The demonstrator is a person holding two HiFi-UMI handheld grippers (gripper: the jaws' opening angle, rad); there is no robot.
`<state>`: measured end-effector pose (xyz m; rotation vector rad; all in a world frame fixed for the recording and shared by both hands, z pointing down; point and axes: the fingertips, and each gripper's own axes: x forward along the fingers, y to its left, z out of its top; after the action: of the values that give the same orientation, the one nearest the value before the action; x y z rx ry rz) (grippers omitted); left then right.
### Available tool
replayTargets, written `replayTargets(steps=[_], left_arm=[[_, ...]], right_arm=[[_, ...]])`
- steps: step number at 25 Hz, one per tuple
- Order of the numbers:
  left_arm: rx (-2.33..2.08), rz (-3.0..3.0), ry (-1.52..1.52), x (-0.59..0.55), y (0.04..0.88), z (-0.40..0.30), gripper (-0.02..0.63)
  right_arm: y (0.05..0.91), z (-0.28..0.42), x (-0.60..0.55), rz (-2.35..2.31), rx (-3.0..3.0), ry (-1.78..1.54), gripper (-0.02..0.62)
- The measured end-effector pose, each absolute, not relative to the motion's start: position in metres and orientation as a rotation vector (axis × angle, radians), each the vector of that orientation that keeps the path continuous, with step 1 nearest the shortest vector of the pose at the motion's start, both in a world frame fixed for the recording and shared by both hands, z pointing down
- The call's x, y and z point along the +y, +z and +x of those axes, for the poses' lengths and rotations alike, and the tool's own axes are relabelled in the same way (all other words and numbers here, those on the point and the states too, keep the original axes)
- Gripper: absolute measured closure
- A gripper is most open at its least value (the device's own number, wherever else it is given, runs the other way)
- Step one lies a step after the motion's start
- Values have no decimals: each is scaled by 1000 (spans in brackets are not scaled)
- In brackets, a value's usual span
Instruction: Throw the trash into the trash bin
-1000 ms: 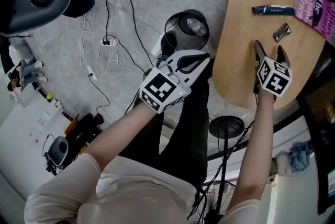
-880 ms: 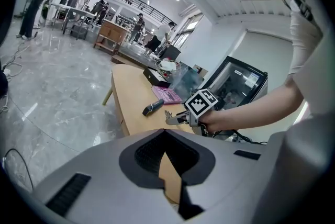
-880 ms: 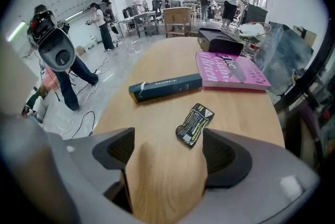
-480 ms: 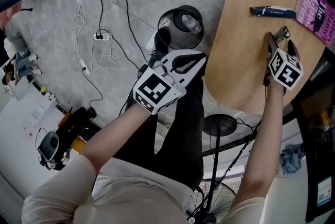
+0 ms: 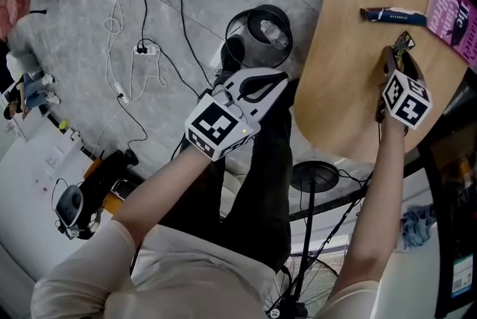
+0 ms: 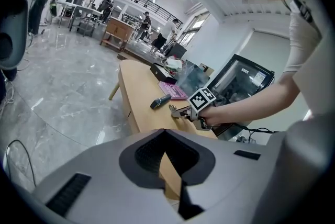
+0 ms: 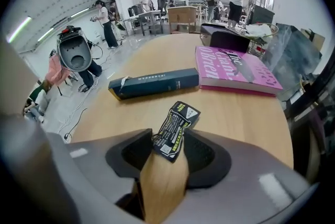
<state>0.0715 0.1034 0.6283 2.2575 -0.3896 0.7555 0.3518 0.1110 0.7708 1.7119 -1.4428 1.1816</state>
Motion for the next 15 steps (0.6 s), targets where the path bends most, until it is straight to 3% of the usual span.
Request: replayTargets(steps=[1, 6, 15], left_arm=[[-388, 2257, 757, 103, 629, 71, 600], [-381, 2258, 760, 105, 629, 64, 600], [-381, 2262, 759, 101, 625, 47, 600]], right_arm=[[770, 351, 110, 1716, -1437, 1168, 433], [765, 351, 108, 1760, -1399, 1145, 554], [751, 336, 111, 1741, -1416, 1123, 563]])
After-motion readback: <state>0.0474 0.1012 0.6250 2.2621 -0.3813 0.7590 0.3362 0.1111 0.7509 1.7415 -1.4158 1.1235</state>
